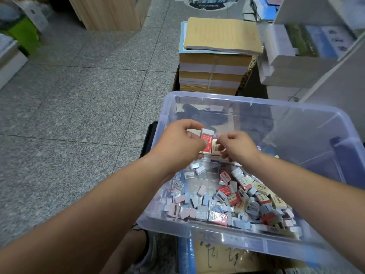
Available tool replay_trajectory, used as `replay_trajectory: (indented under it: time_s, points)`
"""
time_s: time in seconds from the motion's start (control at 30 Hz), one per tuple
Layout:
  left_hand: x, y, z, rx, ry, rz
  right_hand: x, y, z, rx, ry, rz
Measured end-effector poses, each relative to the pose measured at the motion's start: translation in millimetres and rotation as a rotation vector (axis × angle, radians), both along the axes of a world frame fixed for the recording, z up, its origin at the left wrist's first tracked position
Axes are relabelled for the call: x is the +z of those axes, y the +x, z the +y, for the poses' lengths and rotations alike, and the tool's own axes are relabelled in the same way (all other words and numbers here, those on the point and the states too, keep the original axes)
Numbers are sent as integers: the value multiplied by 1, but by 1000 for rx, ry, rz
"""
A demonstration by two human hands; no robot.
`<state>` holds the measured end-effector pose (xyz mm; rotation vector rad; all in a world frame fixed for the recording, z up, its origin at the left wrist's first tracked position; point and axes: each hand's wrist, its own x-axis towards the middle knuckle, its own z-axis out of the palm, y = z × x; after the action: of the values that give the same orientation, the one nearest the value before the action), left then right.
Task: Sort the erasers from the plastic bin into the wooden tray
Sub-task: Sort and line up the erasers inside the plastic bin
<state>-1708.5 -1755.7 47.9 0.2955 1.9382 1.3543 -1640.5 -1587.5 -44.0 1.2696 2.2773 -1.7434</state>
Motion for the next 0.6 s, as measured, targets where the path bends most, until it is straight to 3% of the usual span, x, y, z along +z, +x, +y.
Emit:
replay_trajectory:
  time_s: [0.13, 0.27, 0.33, 0.47, 0.6]
  points:
    - [-1, 3, 1, 38, -25, 68, 53, 18, -18, 45, -400, 288]
    - [0, 9, 2, 22, -29, 141, 67, 30, -25, 127, -377, 310]
    - [6, 7, 0, -29, -59, 260, 60, 32, -13, 49, -344, 272]
    - [24, -11, -16, -38, -131, 645, 30, 32, 21, -104, -222, -1]
    - [12, -27, -32, 63, -237, 787, -1, 25, 35, -188, -180, -152]
